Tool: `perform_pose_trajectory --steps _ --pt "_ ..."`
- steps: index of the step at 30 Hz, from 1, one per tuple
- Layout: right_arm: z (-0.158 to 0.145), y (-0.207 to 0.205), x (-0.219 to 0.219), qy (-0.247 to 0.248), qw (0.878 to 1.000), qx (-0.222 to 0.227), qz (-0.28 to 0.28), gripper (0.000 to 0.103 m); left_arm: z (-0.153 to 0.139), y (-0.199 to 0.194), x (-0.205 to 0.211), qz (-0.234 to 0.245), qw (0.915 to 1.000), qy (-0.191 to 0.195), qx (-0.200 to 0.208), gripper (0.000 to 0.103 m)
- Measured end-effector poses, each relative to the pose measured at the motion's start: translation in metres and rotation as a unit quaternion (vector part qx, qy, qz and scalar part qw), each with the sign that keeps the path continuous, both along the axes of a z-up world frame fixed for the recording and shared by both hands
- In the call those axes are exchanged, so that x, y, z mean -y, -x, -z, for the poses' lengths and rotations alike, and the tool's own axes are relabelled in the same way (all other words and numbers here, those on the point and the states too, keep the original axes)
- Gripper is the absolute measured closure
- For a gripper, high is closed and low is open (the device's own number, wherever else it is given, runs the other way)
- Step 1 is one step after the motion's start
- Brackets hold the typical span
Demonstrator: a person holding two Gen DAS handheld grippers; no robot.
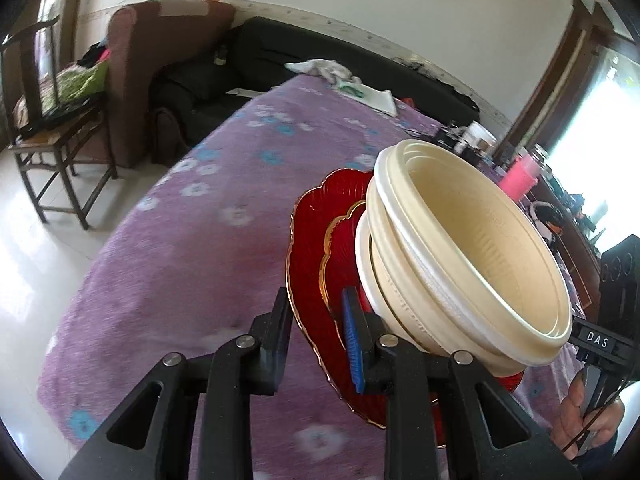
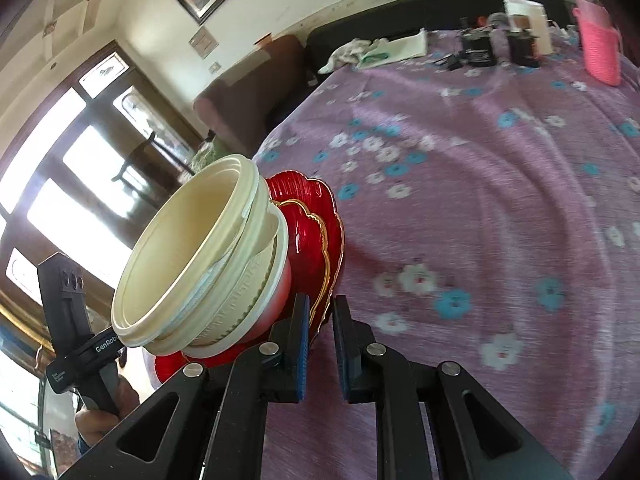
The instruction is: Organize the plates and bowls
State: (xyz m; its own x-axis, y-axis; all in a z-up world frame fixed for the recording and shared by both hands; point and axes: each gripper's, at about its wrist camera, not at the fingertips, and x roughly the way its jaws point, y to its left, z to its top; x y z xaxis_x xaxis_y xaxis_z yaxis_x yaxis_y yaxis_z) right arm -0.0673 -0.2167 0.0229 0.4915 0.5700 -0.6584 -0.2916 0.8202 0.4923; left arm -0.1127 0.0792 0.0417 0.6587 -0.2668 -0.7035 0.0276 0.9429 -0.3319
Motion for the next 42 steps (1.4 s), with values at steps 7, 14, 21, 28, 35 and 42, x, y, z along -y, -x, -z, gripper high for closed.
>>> perform_pose_trajectory --steps 7,14,21,28,35,42 --pt "-0.005 0.01 0.07 -0.016 0.998 0.002 0.067 0.09 -0.003 -0.028 0.065 0.05 0.9987 -0.004 -0.009 0.08" --pt "-0.009 0.022 0.136 -0.017 0.99 0.007 0.139 0.09 0.0 -0.05 0.138 0.085 0.9961 -0.017 -0.014 0.076" --pt "-0.001 0.024 0.181 -0.014 0.98 0.001 0.199 0.09 -0.002 -0.068 0.19 0.096 0.9947 -0.035 0.004 0.069" --pt "0.008 0.02 0.187 -0.023 0.977 -0.006 0.212 0.088 0.009 -0.071 0.192 0.095 0.9952 -0.022 -0.002 0.058" --pt "0.001 0.038 0.191 -0.016 0.978 0.009 0.207 0.082 -0.003 -0.04 0.172 0.09 0.9945 -0.038 0.039 0.028" --pt "-0.008 0.083 0.184 0.04 0.966 0.08 0.243 0.067 -0.015 0.019 0.188 0.093 0.9791 -0.11 0.143 0.014"
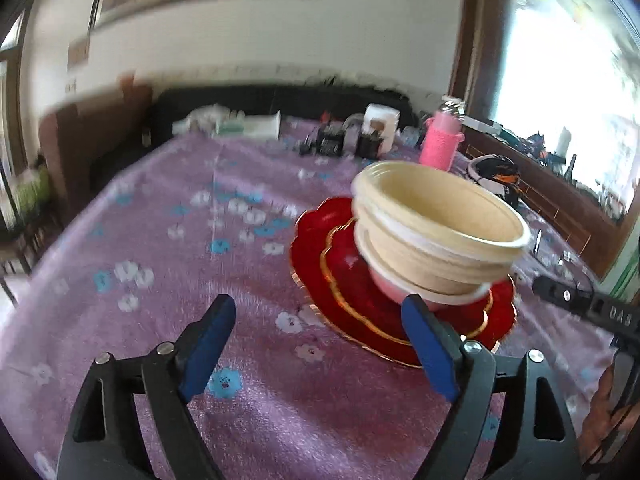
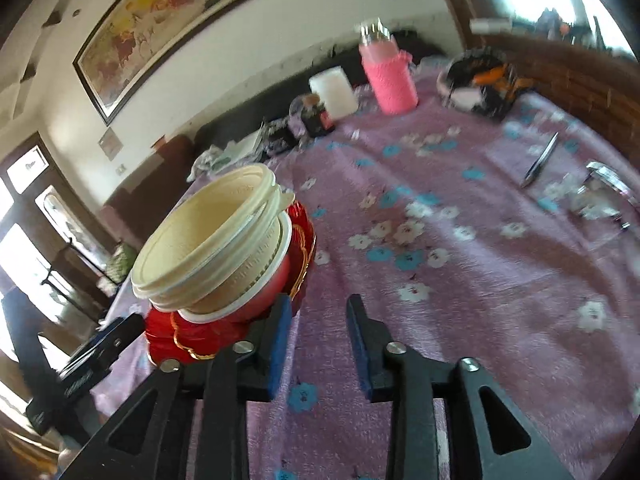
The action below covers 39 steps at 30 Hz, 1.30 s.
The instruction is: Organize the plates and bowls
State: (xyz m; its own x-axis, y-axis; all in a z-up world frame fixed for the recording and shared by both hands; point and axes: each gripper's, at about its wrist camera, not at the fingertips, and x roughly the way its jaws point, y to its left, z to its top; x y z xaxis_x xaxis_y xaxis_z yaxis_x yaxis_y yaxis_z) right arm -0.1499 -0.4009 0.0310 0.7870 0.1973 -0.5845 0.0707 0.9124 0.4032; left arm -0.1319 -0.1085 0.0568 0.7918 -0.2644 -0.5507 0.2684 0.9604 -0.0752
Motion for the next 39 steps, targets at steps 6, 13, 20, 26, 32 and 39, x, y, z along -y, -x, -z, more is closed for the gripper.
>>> perform_pose_trajectory --steps 6,13,20,26,32,39 --pt "0.001 0.014 -0.016 0.06 0.997 0.041 0.022 0.038 -0.008 0.021 0.022 0.013 0.9976 -0.04 0.055 0.0" --pt "-0.003 0.022 -0.021 0.074 0.995 0.069 0.017 0.025 -0.001 0.012 0.035 -0.001 0.9966 -0.078 0.028 0.0" --pt "-0.004 0.02 -0.024 0.081 0.994 0.069 0.013 0.017 0.0 0.012 0.031 -0.019 0.9964 -0.079 0.024 0.0" --pt "-0.003 0.017 -0.027 0.086 0.994 0.062 0.008 0.015 0.004 0.007 0.027 -0.033 0.9966 -0.075 0.003 0.0" --pt "-0.003 0.017 -0.029 0.091 0.994 0.059 0.003 0.014 0.005 0.007 0.025 -0.036 0.9966 -0.074 0.001 0.0" --pt "-0.002 0.016 -0.03 0.092 0.994 0.056 0.002 0.014 0.006 0.007 0.025 -0.035 0.9966 -0.074 -0.001 0.0"
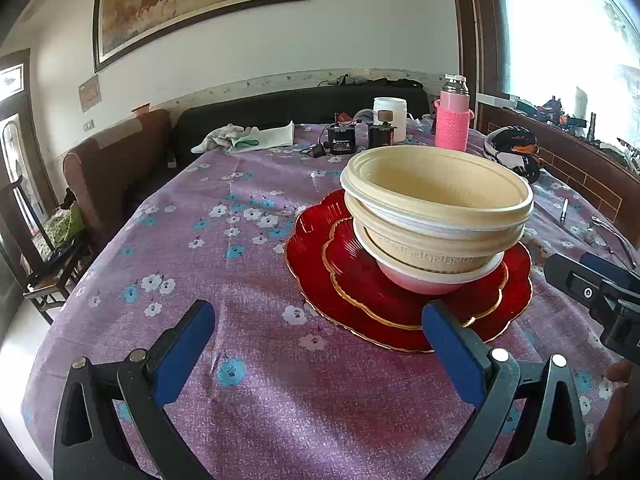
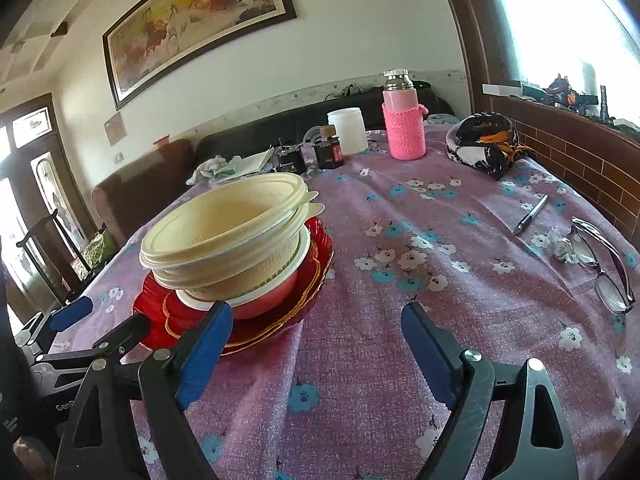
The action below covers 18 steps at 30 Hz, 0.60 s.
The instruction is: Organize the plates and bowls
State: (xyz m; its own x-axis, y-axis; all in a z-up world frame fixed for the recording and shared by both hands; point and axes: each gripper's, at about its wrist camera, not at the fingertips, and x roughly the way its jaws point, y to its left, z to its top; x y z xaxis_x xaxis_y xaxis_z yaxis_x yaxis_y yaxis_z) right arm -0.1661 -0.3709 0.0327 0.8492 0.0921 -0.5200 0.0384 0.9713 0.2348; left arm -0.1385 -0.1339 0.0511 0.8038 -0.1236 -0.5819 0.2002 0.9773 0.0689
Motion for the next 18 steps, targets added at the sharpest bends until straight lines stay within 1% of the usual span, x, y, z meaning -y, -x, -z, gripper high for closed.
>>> perform_pose_trajectory --steps 3,6,9,12,15,18 --pt "0.0007 -0.0002 -0.0003 0.0 1.0 -0.003 0.0 0.014 0.0011 -0.0017 0.0002 -0.001 1.0 -0.002 -0.006 0.0" --pt "0.0006 -0.0004 0.0 0.0 1.0 -0.004 -0.001 0.014 0.0004 -0.0007 -0.0022 0.003 1.0 0.007 -0.007 0.0" --pt "0.0004 -0.0006 -0.0001 0.0 1.0 -0.004 0.0 0.014 0.0004 -0.0028 -0.0022 0.019 0.9996 0.013 -0.018 0.0" --pt "0.001 -0.0005 -0.0001 0.0 1.0 -0.005 0.0 0.014 -0.0008 -0.002 -0.0011 0.015 0.9998 0.005 -0.016 0.0" --pt "0.0014 -0.001 -0.0006 0.0 1.0 -0.007 -0.001 0.014 -0.003 0.0006 -0.0023 0.015 0.9998 0.006 -0.01 0.0" --pt "0.0017 -0.0009 -0.0004 0.0 1.0 -0.007 -0.001 0.014 -0.0027 0.0014 -0.004 -0.003 0.9999 -0.007 -0.01 0.0"
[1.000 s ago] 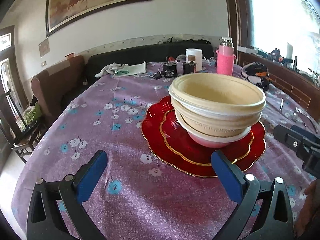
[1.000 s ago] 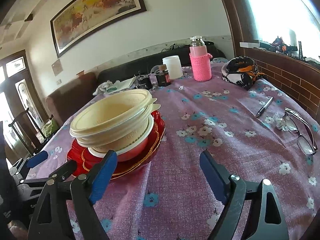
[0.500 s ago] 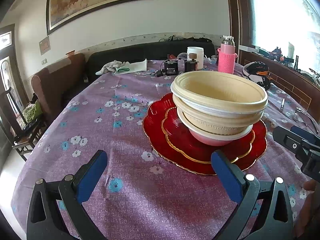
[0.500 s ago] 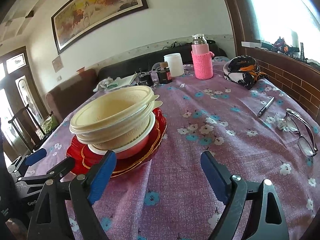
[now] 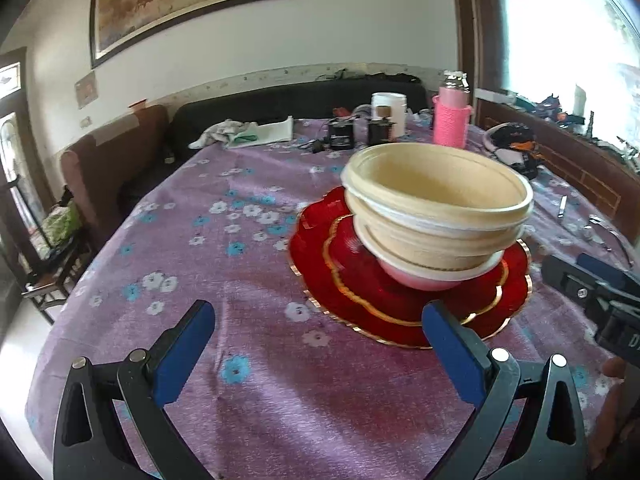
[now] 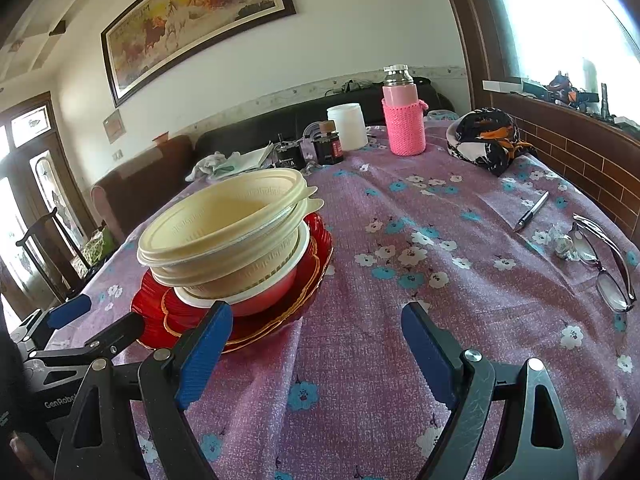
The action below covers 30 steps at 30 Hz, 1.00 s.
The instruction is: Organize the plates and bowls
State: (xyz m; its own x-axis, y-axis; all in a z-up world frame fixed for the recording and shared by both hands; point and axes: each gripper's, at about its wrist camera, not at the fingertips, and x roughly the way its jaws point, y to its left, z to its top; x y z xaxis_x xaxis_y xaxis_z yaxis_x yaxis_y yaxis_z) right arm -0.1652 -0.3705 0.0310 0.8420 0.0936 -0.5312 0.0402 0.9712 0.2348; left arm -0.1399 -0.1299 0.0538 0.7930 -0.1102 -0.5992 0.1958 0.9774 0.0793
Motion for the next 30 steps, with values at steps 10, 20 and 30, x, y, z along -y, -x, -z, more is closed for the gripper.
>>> perform_pose_trajectory --steps 10,20,30 --pt "-0.0002 -0.0004 0.0003 -0.001 1.0 -0.001 0.001 0.014 0.0011 -0.0002 0.001 -0.025 0.9987 -0.044 0.0 0.0" --pt "0.0004 -0.0005 0.0008 -0.001 1.0 -0.002 0.002 0.014 0.0027 -0.0009 0.0007 -0.027 0.9986 -0.046 0.0 0.0" --pt "0.0017 -0.0016 0.0026 -0.001 1.0 -0.005 0.003 0.014 0.0029 -0.0006 -0.0011 -0.024 0.9988 -0.041 -0.005 0.0"
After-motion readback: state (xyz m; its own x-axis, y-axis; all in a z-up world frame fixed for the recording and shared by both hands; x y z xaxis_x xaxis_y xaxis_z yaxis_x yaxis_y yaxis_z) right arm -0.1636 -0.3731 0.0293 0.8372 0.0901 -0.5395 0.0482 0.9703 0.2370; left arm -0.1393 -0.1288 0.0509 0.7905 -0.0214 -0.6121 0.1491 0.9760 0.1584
